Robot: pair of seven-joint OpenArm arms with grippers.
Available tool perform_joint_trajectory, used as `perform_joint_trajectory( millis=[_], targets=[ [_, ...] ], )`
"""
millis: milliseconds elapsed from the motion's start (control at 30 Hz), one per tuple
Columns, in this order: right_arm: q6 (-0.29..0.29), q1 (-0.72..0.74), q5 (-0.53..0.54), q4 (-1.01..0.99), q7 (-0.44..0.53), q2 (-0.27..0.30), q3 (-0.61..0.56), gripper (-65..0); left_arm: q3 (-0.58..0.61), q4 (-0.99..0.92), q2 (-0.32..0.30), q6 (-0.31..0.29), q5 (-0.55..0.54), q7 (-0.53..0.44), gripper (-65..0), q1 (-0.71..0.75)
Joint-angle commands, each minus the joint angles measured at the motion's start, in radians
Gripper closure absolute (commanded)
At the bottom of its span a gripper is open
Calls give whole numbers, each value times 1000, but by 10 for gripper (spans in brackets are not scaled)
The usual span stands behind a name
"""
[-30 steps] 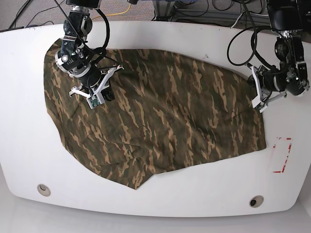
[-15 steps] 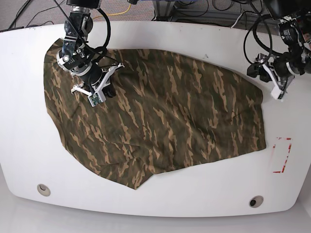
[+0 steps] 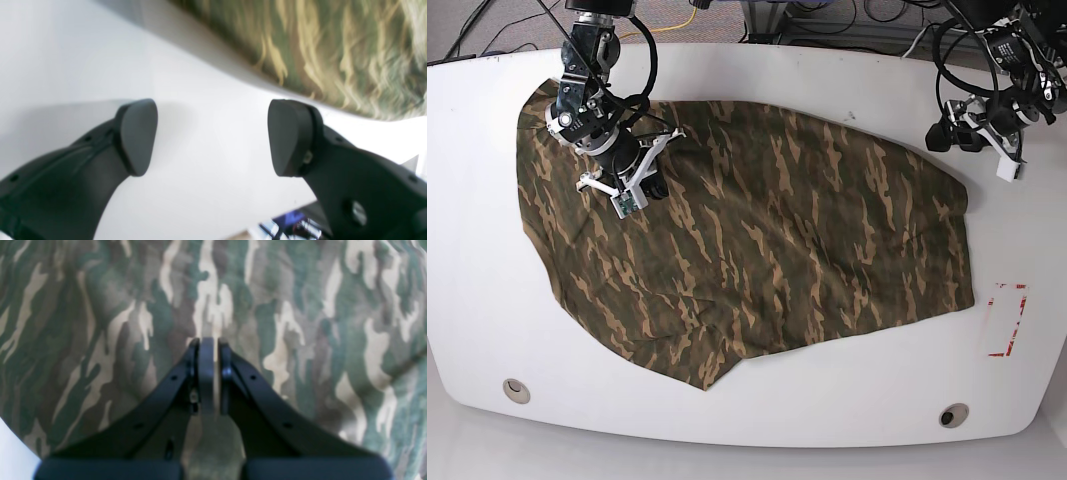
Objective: Layout the t-shirt on the table in an organized manner, then fold the t-shirt properly
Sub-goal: 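Raise the left gripper and move it back over the shirt's shoulder, then grasp the shirt edge with the left gripper and pull it toward the hem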
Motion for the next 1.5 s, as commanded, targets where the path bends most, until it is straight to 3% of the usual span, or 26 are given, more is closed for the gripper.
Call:
perform_joint_trajectory(
  millis=[0,300,633,800,1000,1300,1467],
  targets=[
    [1,10,16,20,21,4,1,-27,4,-13,27,2,22,-7,-490,-1],
    [1,9,17,19,21,6,1,-27,80,-92,72,2,20,-58,-489,-36],
    [1,-5,24,20,23,6,1,-27,162,-112,93,2,20,-105,-367,-62],
    [1,-7,24,20,23,6,3,-27,165,-112,93,2,23,-105,-233,-79],
    [1,-7,24,17,23,6,6,-27,166,-103,92,2,20,-96,0,-91],
    [1,-5,24,16,23,6,6,-27,168,95,90,2,20,62,0,-114],
    [1,-5,25,16,23,6,6,-27,172,161,90,2,20,72,0,-187]
  ],
)
